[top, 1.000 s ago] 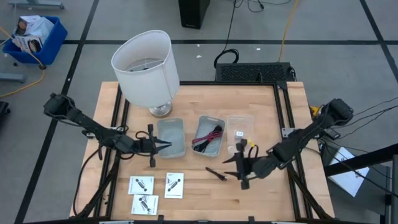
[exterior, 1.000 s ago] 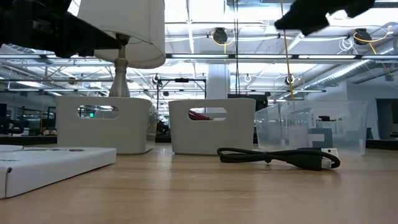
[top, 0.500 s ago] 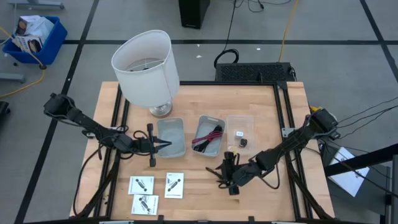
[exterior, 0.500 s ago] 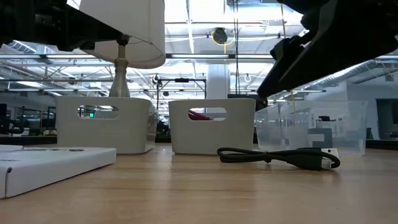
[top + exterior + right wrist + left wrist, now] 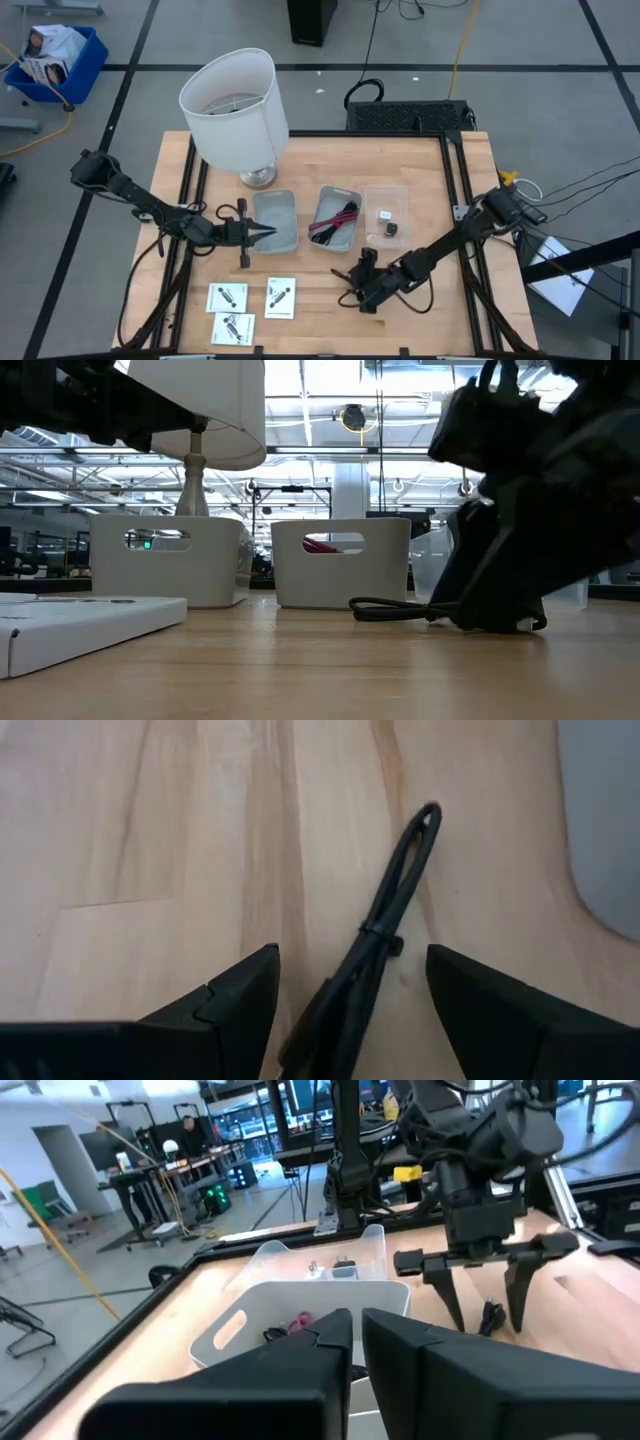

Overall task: Pick and place items into bin
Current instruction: Put the black charger cable into the right gray bin

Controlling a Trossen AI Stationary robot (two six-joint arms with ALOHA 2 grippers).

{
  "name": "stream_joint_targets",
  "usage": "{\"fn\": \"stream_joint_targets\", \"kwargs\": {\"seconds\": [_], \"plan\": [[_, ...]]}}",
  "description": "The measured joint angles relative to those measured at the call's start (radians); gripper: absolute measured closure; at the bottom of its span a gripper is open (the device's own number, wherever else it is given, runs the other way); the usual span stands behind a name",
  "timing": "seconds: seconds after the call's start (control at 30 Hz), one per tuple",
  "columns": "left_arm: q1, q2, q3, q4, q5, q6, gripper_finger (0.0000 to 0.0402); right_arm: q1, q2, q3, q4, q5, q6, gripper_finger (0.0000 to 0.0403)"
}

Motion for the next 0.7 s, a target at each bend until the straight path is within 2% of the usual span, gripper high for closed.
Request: {"fn": "stream_joint_targets", "kwargs": {"seconds": [0.17,0.27,0.4,0.6,0.7], "plan": [[0.000,0.000,0.000,-0.013,0.000,-0.005,0.0356,0.002,0.029,0.002,0.008,-0.002,0.010,0.0158],[0.000,0.000,0.000,-0.014,0.000,0.007,0.0356,0.002,0.041,0.003,0.005,-0.009,0.009,0.0175],[0.000,0.000,0.000,-0.014,0.000,0.020,0.0355,0.001,0.043,0.003,0.012,-0.033,0.002,0.0232],[0.000,0.000,0.000,-0.013,0.000,0.028,0.0355,0.001,0.045,0.003,0.023,-0.078,-0.029,0.0365],[0.000,0.000,0.000,-0.013,0.000,0.015,0.0355,0.000,0.029,0.002,0.022,-0.102,-0.077,0.0372]]}}
